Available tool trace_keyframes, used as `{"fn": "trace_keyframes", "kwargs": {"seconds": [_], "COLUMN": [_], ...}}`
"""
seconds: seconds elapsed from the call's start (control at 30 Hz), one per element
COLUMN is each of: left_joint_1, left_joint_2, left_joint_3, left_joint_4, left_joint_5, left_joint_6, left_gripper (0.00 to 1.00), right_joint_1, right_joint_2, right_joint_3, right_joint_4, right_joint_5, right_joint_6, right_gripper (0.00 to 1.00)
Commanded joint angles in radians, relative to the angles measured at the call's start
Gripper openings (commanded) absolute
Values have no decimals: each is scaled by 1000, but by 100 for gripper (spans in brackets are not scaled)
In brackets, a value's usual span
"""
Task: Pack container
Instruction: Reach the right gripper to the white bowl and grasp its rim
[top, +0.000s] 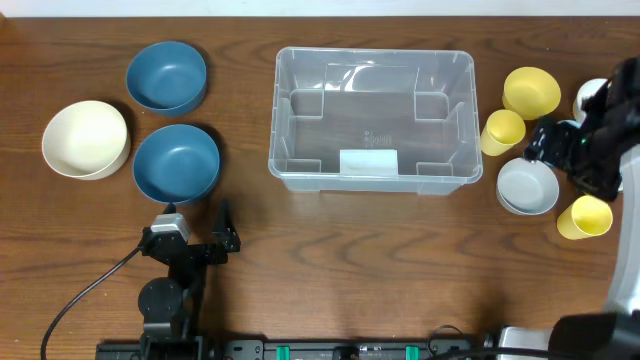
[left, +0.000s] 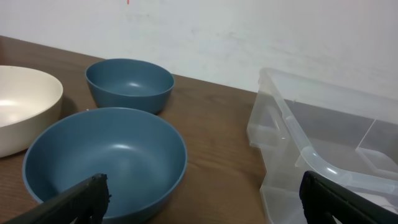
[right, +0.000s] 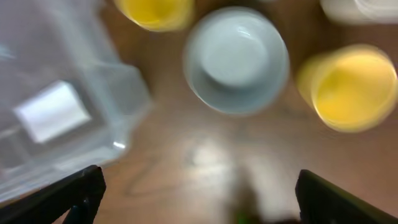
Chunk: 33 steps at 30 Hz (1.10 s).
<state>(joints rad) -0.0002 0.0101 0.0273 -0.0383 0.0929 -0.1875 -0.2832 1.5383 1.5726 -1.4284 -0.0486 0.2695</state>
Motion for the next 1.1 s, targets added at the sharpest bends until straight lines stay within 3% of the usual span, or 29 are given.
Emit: {"fn": "trace_keyframes", "kwargs": {"seconds": [0.0, 0.23, 0.43, 0.63, 1.07], "left_joint_1": [2, 2, 2, 2, 2], "left_joint_2": [-6, -6, -6, -6, -6], "left_joint_3": [-23, -23, -23, -23, -23], "left_joint_4": [-25, -24, -24, -24, -24], "left_joint_5": [0, -1, -1, -1, -1], "left_joint_6": [-9, -9, -9, -9, -9], "left_gripper": [98, 98, 98, 98, 98], "right_joint_1": [-4, -4, -4, -4, -4], "right_joint_2": [6, 6, 6, 6, 6], "right_joint_3": [-27, -190, -410, -518, -663], "right_joint_4": [-12, 89, 293, 459, 573], "right_joint_5": [113, 93, 95, 97, 194], "right_joint_6": [76, 93, 111, 116, 444], "right_gripper": [99, 99, 99, 95, 93]}}
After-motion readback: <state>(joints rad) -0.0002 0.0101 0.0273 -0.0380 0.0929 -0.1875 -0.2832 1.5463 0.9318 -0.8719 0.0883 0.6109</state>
